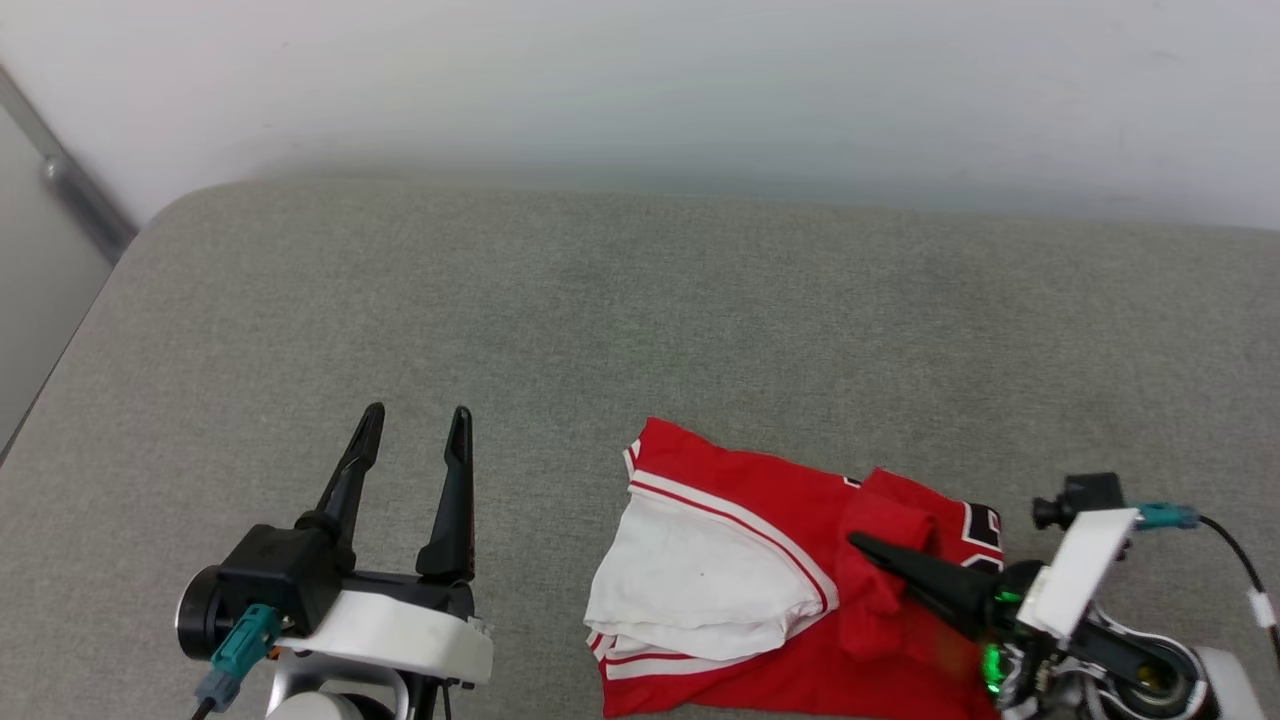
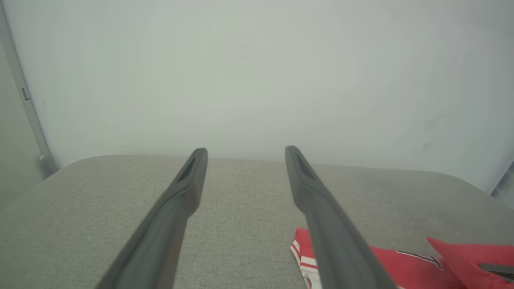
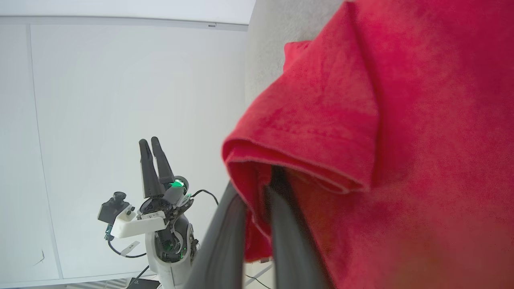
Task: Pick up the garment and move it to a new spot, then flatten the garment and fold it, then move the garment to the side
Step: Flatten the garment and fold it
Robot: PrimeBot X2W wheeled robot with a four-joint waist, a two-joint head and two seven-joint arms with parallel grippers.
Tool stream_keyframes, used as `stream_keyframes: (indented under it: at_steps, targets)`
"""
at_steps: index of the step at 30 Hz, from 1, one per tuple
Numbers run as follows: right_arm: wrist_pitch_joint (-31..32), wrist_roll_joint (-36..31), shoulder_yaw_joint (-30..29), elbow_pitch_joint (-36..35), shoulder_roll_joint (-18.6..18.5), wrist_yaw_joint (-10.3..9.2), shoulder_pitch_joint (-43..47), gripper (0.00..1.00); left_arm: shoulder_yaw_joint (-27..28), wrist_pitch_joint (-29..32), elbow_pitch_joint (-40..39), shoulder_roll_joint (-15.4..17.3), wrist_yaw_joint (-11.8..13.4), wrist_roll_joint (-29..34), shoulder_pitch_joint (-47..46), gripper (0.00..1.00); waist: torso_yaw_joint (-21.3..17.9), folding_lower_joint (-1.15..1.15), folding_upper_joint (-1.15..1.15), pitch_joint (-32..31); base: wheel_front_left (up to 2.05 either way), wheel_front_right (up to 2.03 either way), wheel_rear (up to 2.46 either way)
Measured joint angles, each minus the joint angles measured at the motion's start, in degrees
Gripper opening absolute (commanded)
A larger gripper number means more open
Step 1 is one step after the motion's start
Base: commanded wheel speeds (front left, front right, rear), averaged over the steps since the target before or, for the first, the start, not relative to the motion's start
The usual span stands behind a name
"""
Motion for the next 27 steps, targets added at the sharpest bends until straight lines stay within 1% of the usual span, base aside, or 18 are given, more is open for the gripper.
stream_keyframes:
  at_steps: [3, 5, 8, 11, 12, 13, 14, 19, 22, 24, 27]
  targets:
    - [-4.75, 3.94, 7.82, 1.02, 0.07, 0.0, -2.04, 0.0, -0.65, -0.18, 0.36, -0.85, -0.56, 0.07, -1.03, 1.0, 1.07, 0.0, 0.0, 1.25, 0.0, 0.0, 0.0]
    - [-7.17, 4.9, 12.92, 1.82, 0.05, 0.0, -3.66, 0.0, -0.93, -0.38, 0.85, -1.42, -1.02, 0.15, -1.98, 1.0, 1.81, 0.0, 0.0, 2.22, 0.0, 0.0, 0.0]
    - [-11.13, 5.75, 18.57, 2.8, 0.09, 0.0, -5.78, 0.0, -1.14, -0.68, 1.75, -2.23, -1.52, 0.15, -3.27, 1.0, 3.0, 0.0, 0.0, 3.62, 0.0, 0.0, 0.0]
    - [-15.18, 3.67, 22.47, 4.89, 0.11, 0.0, -7.65, 0.0, -1.13, -1.04, 2.63, -3.26, -2.02, 0.15, -4.16, 1.0, 4.14, 0.0, 0.0, 4.89, 0.0, 0.0, 0.0]
    - [-16.74, 2.96, 23.18, 5.79, 0.13, 0.0, -8.11, 0.13, -1.13, -1.25, 2.87, -3.53, -2.14, 0.15, -4.37, 1.0, 4.45, 0.0, 0.0, 5.29, 0.0, 0.0, 0.0]
    - [-18.01, 2.29, 23.9, 6.68, 0.13, 0.0, -8.59, 0.53, -1.12, -1.31, 3.18, -3.77, -2.48, 0.14, -4.49, 1.0, 4.71, 0.0, 0.0, 5.67, 0.0, 0.0, 0.0]
    - [-18.47, 2.22, 24.74, 7.35, 0.09, 0.0, -9.06, 1.0, -1.07, -1.42, 3.48, -4.02, -2.55, 0.14, -4.58, 1.0, 4.93, 0.0, 0.0, 6.01, 0.0, 0.0, 0.0]
    - [-21.57, 1.3, 27.19, 7.88, 0.13, 0.0, -10.76, 1.0, -0.73, -1.85, 4.77, -4.9, -3.3, 0.16, -4.72, 1.0, 4.92, 0.01, 0.0, 6.73, 0.0, 0.0, 0.0]
    - [-22.45, -0.18, 28.84, 5.83, -0.31, 0.0, -11.52, 1.0, -0.24, -1.91, 5.32, -5.02, -3.53, 0.52, -4.75, 1.0, 4.25, 0.01, 0.0, 6.51, 0.0, 0.0, 0.0]
    - [-23.91, -2.88, 30.52, 3.36, -1.7, 0.0, -12.11, 1.0, 0.29, -1.92, 5.58, -4.94, -3.6, 0.58, -4.74, 1.0, 3.67, 0.01, 0.0, 6.19, 0.0, 0.0, 0.0]
    - [-27.52, -8.88, 33.27, -0.58, -5.33, 0.0, -12.67, 1.0, 0.86, -1.94, 5.69, -4.82, -3.6, 0.66, -4.52, 1.0, 2.61, 0.01, 0.0, 5.58, 0.0, 0.0, 0.0]
